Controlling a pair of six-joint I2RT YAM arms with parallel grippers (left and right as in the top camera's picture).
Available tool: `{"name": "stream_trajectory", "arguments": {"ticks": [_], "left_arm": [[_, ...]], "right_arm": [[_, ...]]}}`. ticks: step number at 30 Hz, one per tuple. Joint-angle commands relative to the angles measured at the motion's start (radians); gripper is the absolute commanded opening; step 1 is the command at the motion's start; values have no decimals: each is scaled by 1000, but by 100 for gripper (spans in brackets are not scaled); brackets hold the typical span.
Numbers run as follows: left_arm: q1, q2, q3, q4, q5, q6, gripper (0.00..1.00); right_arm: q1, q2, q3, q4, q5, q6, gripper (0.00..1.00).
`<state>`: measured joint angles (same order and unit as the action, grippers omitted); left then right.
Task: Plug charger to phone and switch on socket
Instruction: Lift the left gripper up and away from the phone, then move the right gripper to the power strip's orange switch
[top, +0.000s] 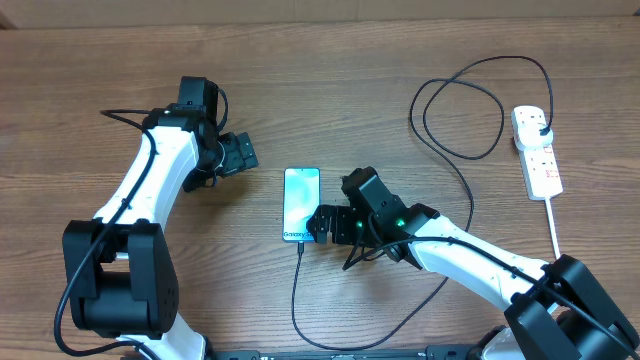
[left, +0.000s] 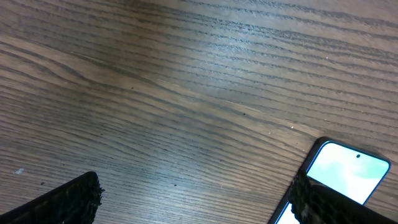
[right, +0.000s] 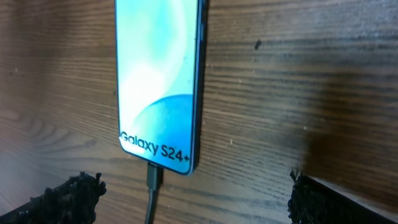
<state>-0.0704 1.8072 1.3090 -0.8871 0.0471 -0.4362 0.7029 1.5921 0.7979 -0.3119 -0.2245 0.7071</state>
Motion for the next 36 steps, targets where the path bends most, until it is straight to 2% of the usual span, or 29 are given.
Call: {"name": "stream_trajectory", "arguments": {"ticks": [1,4,8,15,18,21,28,36], "left_arm": [[-1,12,15,2,-18,11,100],[-1,12,15,2,-18,11,100],[-1,12,15,2,-18,11,100],[-1,12,15,2,-18,11,100],[-1,12,15,2,-18,11,100],[-1,12,15,2,-18,11,100],[-1,12,15,2,-18,11,100],[-1,12,15,2,-18,11,100]], "right_arm": [[3,-19,8,-7,-13,3,100],[3,-19,13,-16,-13,3,100],[-13,-19,89,-130,-12,-2,100],[-92,-19,434,-570,17,-156,100],[-161,-19,611,-776,138,-167,100],[-248,-19,734,-895,260,-167,100],[-508,-13,788,-940,332,-166,100],[-771,22,771,-889,456,-166,100]]}}
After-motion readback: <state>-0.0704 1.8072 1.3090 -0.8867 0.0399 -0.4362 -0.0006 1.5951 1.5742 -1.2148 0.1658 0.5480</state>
